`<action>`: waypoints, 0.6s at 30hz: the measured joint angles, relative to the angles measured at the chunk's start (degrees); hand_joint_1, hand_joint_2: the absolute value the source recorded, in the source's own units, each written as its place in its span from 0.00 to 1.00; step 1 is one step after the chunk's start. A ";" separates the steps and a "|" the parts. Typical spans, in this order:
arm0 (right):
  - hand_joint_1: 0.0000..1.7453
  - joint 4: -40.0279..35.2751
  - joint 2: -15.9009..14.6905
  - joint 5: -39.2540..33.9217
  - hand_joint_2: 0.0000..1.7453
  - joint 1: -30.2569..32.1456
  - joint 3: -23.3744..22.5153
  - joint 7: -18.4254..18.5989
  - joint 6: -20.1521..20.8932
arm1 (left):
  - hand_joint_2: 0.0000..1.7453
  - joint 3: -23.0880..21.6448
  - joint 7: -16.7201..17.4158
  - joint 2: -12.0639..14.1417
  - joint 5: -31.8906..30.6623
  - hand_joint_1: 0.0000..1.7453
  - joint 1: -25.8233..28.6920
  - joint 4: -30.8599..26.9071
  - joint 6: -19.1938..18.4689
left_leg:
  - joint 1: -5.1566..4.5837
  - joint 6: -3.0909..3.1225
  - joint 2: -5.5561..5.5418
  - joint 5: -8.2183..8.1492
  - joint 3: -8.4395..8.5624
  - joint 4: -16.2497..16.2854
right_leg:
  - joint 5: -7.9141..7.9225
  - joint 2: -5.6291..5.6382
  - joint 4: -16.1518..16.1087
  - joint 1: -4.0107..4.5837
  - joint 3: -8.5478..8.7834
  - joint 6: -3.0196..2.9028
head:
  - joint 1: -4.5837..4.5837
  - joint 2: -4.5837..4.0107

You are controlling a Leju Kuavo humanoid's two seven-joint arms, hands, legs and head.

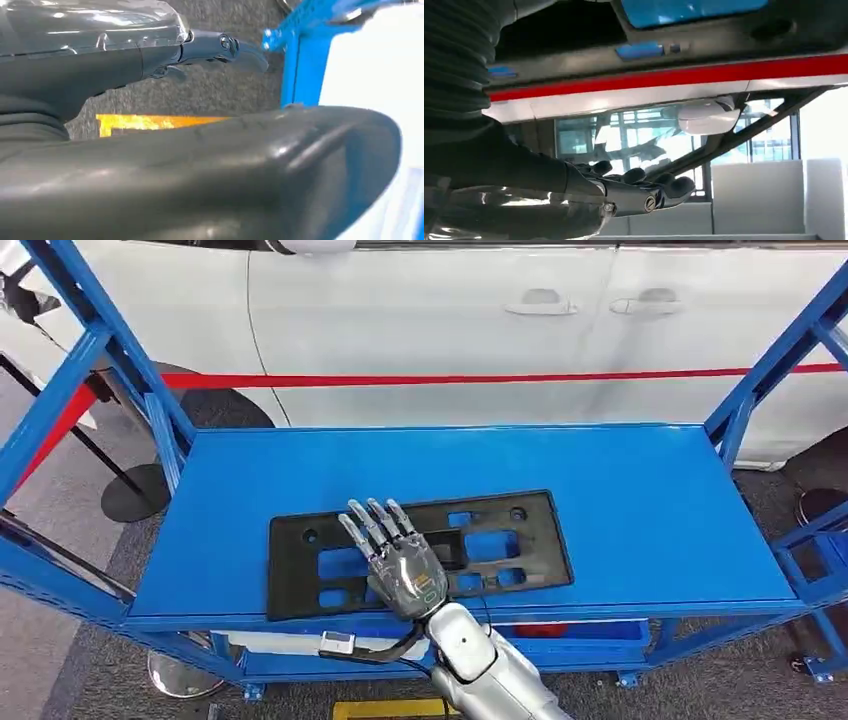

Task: Take the parts from the cabinet and place them on the table.

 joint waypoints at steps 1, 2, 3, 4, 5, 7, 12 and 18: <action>0.00 0.17 -0.04 0.00 1.00 -0.02 0.00 0.09 -0.02 | 0.00 -0.17 -0.09 -0.04 -0.15 0.00 -0.01 0.00 0.00 | 0.00 -0.16 -0.07 -0.13 0.18 0.08 | 3.04 0.00 -5.20 0.03 2.10 -0.29 | 0.02 0.00; 0.00 0.35 -0.11 0.00 1.00 -0.09 0.00 0.28 -0.02 | 0.00 -0.26 -0.15 -0.09 -0.22 0.00 0.00 0.00 -0.02 | -0.01 -0.34 -0.09 -0.26 0.25 0.12 | 4.92 -0.01 -9.92 0.10 3.99 -0.69 | 0.02 0.00; 0.00 0.61 -0.20 0.02 1.00 -0.10 0.00 0.31 -0.02 | 0.00 -0.37 -0.17 -0.09 -0.24 0.00 -0.05 0.00 -0.02 | -0.47 -0.63 -0.15 -0.42 0.16 0.40 | 4.73 0.01 -10.73 0.47 4.19 -0.72 | -0.02 0.00; 0.00 0.79 -0.30 0.04 1.00 -0.07 0.00 0.31 -0.02 | 0.00 -0.52 -0.22 -0.09 -0.28 0.00 -0.01 0.00 -0.02 | -0.44 -0.86 -0.08 -0.34 0.07 0.29 | 4.92 0.08 -10.79 0.27 4.01 -0.86 | -0.04 0.00; 0.00 0.94 -0.33 0.02 1.00 -0.06 0.00 0.31 -0.02 | 0.00 -0.66 -0.24 -0.09 -0.28 0.00 0.01 0.00 0.00 | -0.43 -1.17 -0.08 -0.25 0.09 0.22 | 5.02 0.20 -10.77 0.42 3.90 -1.02 | -0.04 0.00; 0.00 1.24 -0.39 0.04 1.00 -0.06 0.00 0.33 -0.02 | 0.00 -0.74 -0.28 -0.04 -0.28 0.00 0.01 0.02 -0.02 | -0.29 -1.96 -0.07 0.14 0.08 -0.09 | 5.74 0.20 -11.40 0.31 3.87 -1.93 | 0.00 0.00; 0.00 1.42 -0.55 -0.22 1.00 0.36 -0.02 -0.41 -0.02 | 0.00 -0.87 -0.70 -0.09 -0.30 0.00 0.07 0.02 -0.09 | 0.15 -3.11 0.11 -10.80 -5.34 15.54 | 7.12 -0.23 -11.72 0.18 2.31 -2.85 | -0.11 0.00; 0.00 0.78 -0.57 -0.11 1.00 1.36 -0.28 -1.07 -0.02 | 0.00 -0.87 -0.76 0.02 -0.17 0.00 -0.07 0.04 0.20 | -0.35 -2.09 0.11 -5.75 5.44 -0.47 | 8.25 -0.29 -10.77 0.56 0.61 -1.78 | -0.09 0.00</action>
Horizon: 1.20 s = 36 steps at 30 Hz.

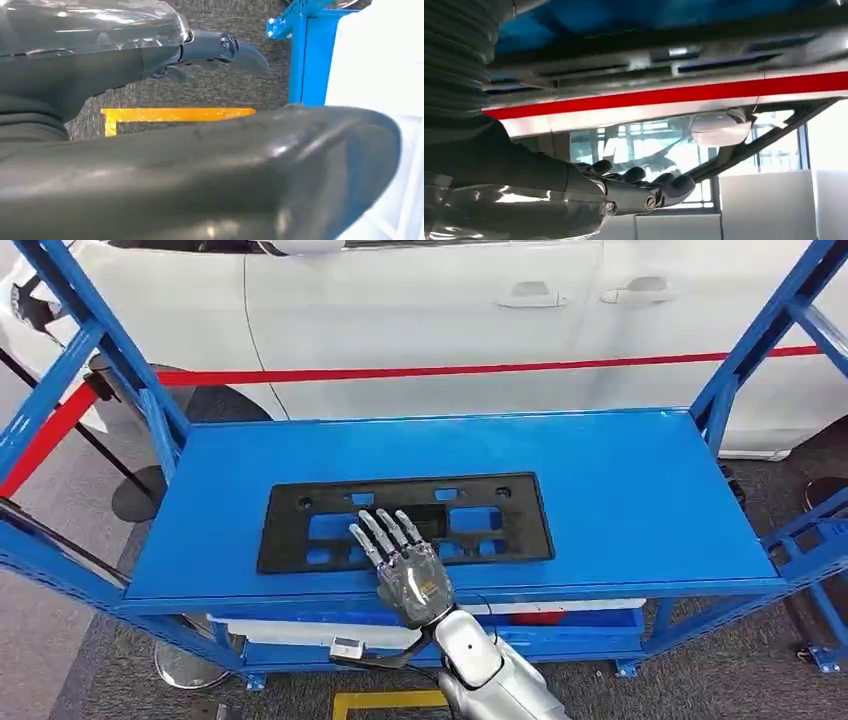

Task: Take the parts from the cabinet and place them on the table.

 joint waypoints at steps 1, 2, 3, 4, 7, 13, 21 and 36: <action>0.00 -0.17 0.00 0.04 1.00 0.08 -0.20 -0.02 0.00 | 0.00 -0.02 -0.07 0.00 0.00 0.00 0.02 0.00 0.02 | -0.04 0.47 -0.05 0.64 -0.17 -0.26 | 0.15 0.02 0.00 -0.09 0.01 0.29 | 0.09 0.00; 0.00 -0.39 0.02 0.07 1.00 0.21 -0.35 -0.07 0.00 | 0.00 -0.02 -0.07 0.00 0.00 0.00 0.14 0.00 0.02 | -0.20 0.70 -0.04 0.76 -0.29 -0.19 | 0.41 0.02 -0.12 -0.24 0.02 0.67 | 0.04 0.00; 0.00 -0.54 0.04 0.09 1.00 0.34 -0.46 -0.09 0.00 | 0.00 -0.02 -0.04 0.00 0.00 0.00 0.20 0.02 0.02 | -0.36 1.01 -0.04 0.96 -0.34 -0.16 | 0.71 0.02 -0.38 -0.41 0.11 1.07 | 0.07 0.00; 0.00 -0.70 0.02 0.09 1.00 0.53 -0.59 -0.15 0.00 | 0.00 0.00 -0.04 0.00 0.02 0.00 0.24 0.04 0.02 | -0.18 1.49 -0.03 1.48 -0.39 -0.53 | 1.06 0.07 -0.56 -0.31 0.14 1.50 | 0.04 0.00; 0.00 -1.22 0.00 0.02 1.00 0.77 -0.92 -0.26 0.00 | 0.00 -0.02 -0.04 -0.02 0.00 0.00 0.15 0.04 0.04 | 0.21 2.59 0.31 2.78 -0.80 -0.93 | -4.16 0.09 5.63 -0.54 -2.64 2.18 | 0.31 0.00; 0.00 -1.51 -0.26 0.04 1.00 2.23 -1.31 -0.35 0.00 | 0.00 -0.02 0.02 -0.02 0.00 0.00 0.65 0.07 0.07 | 0.16 2.42 0.30 2.92 -1.38 -0.62 | -3.97 0.04 8.89 -0.63 -2.09 2.24 | 0.31 0.00; 0.00 -2.71 -0.26 0.09 1.00 2.43 -1.44 -0.18 -0.02 | 0.00 -0.02 0.00 -0.02 -0.13 0.00 0.45 0.07 -0.35 | 0.01 -0.06 0.28 0.80 -1.95 1.16 | -1.86 -0.01 -1.33 -0.57 3.03 -0.40 | 0.20 0.00; 0.00 -2.12 0.04 0.13 1.00 1.52 -2.32 0.37 0.00 | 0.00 -0.02 0.26 -0.35 0.20 0.00 0.85 0.13 -0.94 | 0.52 1.29 0.21 4.19 -3.75 0.28 | -4.52 0.19 0.90 -0.39 3.46 1.59 | 0.26 0.00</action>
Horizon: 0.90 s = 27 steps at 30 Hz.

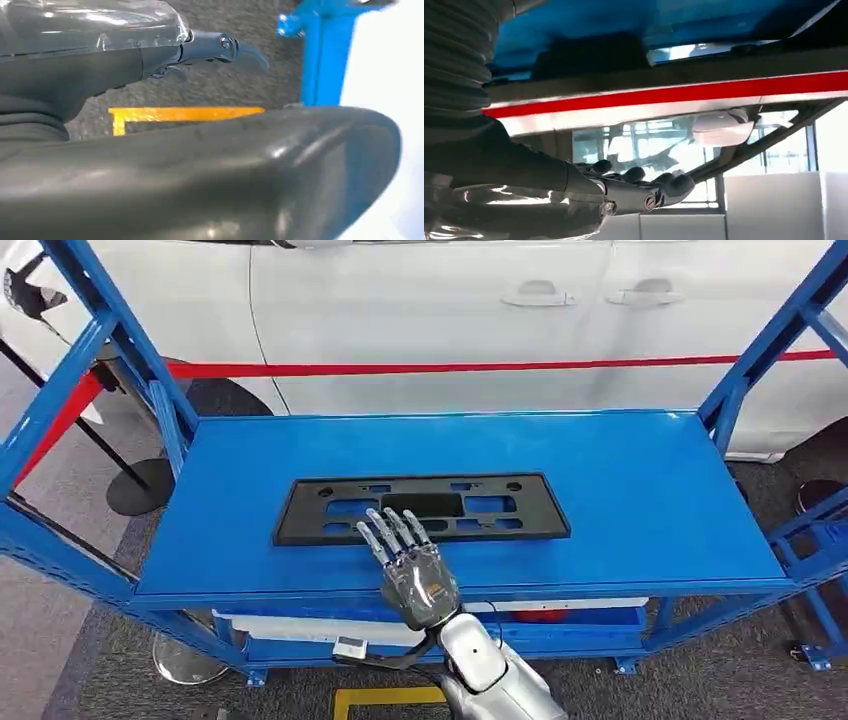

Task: Take the parts from the cabinet and place them on the table.

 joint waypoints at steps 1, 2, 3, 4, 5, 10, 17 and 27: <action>0.00 0.07 0.00 0.00 1.00 -0.24 -0.04 0.02 0.00 | 0.00 0.00 0.02 0.00 -0.04 0.00 -0.13 0.00 0.02 | 0.00 0.52 0.03 -0.06 0.06 -0.07 | -1.40 -0.04 2.20 0.02 -1.14 0.11 | 0.09 0.00; 0.00 0.24 0.00 0.00 1.00 -0.49 -0.04 0.11 0.00 | 0.00 0.00 0.02 0.02 -0.13 0.00 -0.29 0.00 0.07 | -0.02 0.71 0.02 -0.10 0.02 -0.07 | -3.82 -0.03 7.21 -0.05 -3.70 0.29 | 0.13 0.00; 0.00 0.50 0.00 0.00 1.00 -0.57 -0.04 0.28 0.00 | 0.00 0.00 0.04 0.02 -0.15 0.00 -0.30 0.00 0.09 | -0.12 0.83 0.02 -0.18 0.03 -0.06 | -5.69 -0.04 11.91 -0.13 -6.14 0.41 | 0.13 0.00; 0.00 1.00 0.00 0.00 1.00 -0.63 -0.04 0.67 0.00 | 0.00 0.00 0.17 0.02 -0.24 0.00 -0.27 0.00 0.09 | -0.16 0.90 0.02 -0.22 0.04 -0.04 | -6.61 -0.05 15.12 -0.14 -7.92 0.47 | 0.13 0.00; 0.00 1.88 0.00 0.00 1.00 -0.87 -0.04 1.16 0.00 | 0.00 0.00 0.31 -0.02 -0.35 0.00 -0.25 0.00 0.09 | -0.19 0.92 -0.02 -0.25 0.06 0.03 | -6.43 -0.05 17.31 -0.14 -9.41 0.45 | 0.13 0.00; 0.00 8.12 1.09 0.00 1.00 -5.40 -0.04 3.19 0.02 | 0.00 -0.04 0.90 -0.44 -1.00 0.00 -0.80 0.00 -0.28 | -0.62 0.19 -0.16 -1.01 0.55 0.31 | 2.11 0.00 -0.25 0.37 -1.29 -0.68 | 0.11 0.00; 0.00 19.38 3.43 -0.04 1.00 -13.95 -0.04 7.87 5.94 | 0.00 -0.24 2.10 -0.74 -2.49 0.00 -1.60 0.00 -0.63 | -0.24 -1.86 -0.09 -5.17 -2.37 6.92 | 2.45 -0.02 -1.77 -0.19 -0.73 -2.27 | -0.02 0.00; 1.00 26.80 3.67 -2.21 1.00 -20.92 -1.53 10.27 11.15 | 0.00 -0.28 2.03 -1.01 -2.82 0.00 -2.01 0.00 -1.57 | -0.51 -0.95 -0.19 0.16 -0.65 0.41 | 1.87 0.26 -1.03 0.23 -0.47 -1.15 | 0.11 0.00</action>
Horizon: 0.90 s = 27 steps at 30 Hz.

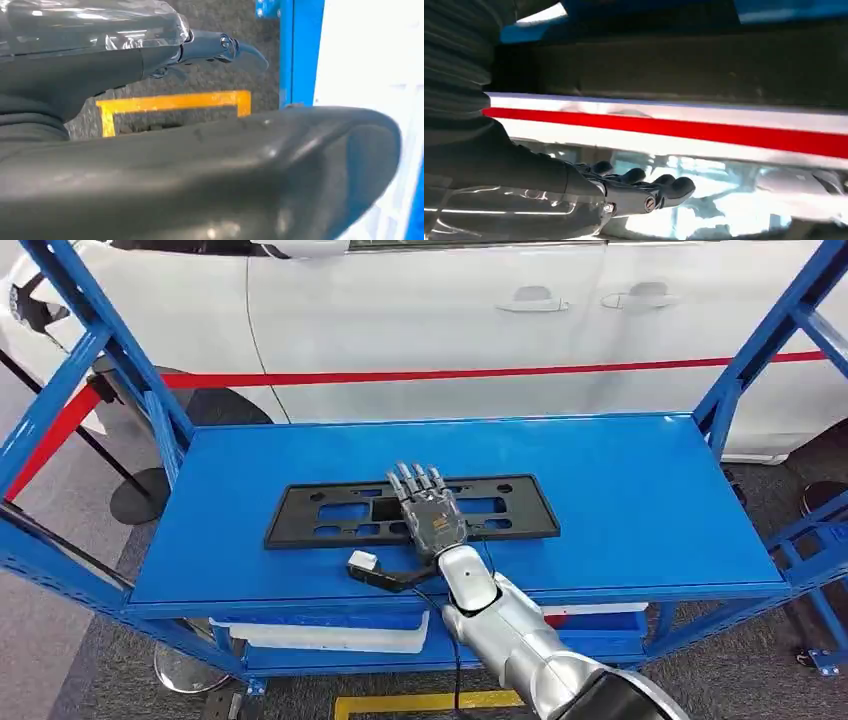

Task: Take the parts from the cabinet and place them on the table.

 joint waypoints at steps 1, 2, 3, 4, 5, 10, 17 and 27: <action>1.00 0.46 0.00 -0.66 1.00 -0.44 -0.39 0.00 1.12 | 0.00 0.00 -0.02 -0.04 0.00 0.00 0.11 0.00 -0.02 | -0.15 0.27 0.00 0.06 -0.02 0.03 | 0.16 0.00 -0.23 -0.15 0.09 0.32 | -0.02 0.00; 1.00 0.80 0.00 -1.11 1.00 -0.70 -0.80 -0.13 2.00 | 0.00 0.02 -0.06 -0.11 0.00 0.00 0.17 0.00 -0.07 | -0.18 0.49 0.01 0.19 -0.01 -0.03 | 0.24 0.01 -0.36 -0.18 0.15 0.54 | -0.02 0.00; 1.00 1.09 -0.02 -1.44 1.00 -1.19 -1.38 -0.26 2.77 | 0.00 0.02 -0.07 -0.37 0.02 0.00 0.18 0.00 -0.09 | 0.49 1.21 0.21 0.74 0.21 -0.78 | -0.08 -0.01 0.09 -0.13 -0.02 1.01 | -0.02 0.00; 1.00 1.51 -0.07 -1.77 1.00 -1.44 -1.84 -0.39 3.25 | 0.00 0.02 -0.11 -0.46 0.00 0.00 0.13 0.00 -0.15 | 0.39 1.48 0.24 0.89 0.22 -0.92 | -1.24 -0.14 1.42 -0.17 -0.58 1.25 | 0.04 0.00; 1.00 1.79 -0.11 -1.90 1.00 -1.63 -2.10 -0.46 3.38 | 0.00 0.02 -0.13 -0.44 0.04 0.00 0.10 0.00 -0.18 | 0.39 1.78 0.25 0.96 0.09 -0.91 | -3.42 -0.13 4.64 -0.26 -2.15 1.41 | 0.17 0.00; 1.00 3.17 -0.35 -2.14 1.00 -1.72 -3.04 -1.05 3.40 | 0.00 0.02 -0.13 -0.59 0.04 0.00 0.40 0.00 -0.24 | 0.34 1.74 0.22 0.93 -0.06 -0.82 | -5.79 -0.16 15.16 -0.39 -7.44 1.60 | 0.22 0.00; 1.00 3.65 -0.55 -4.41 1.00 -1.91 -4.87 -2.58 2.84 | 0.00 0.02 -0.24 -0.68 0.33 0.00 0.79 0.00 -0.04 | 0.11 0.00 -0.05 0.61 0.16 -0.88 | 0.15 -0.04 -0.36 0.22 -0.11 -0.20 | 0.17 0.00; 1.00 -3.01 -0.06 -31.16 1.00 2.54 -12.03 -28.03 -3.71 | 0.00 1.42 -2.25 -0.68 3.46 0.00 2.40 0.02 0.53 | 0.48 -1.31 0.07 -0.91 -3.55 7.18 | -0.08 0.09 -1.14 -0.14 1.36 -1.31 | 0.11 0.00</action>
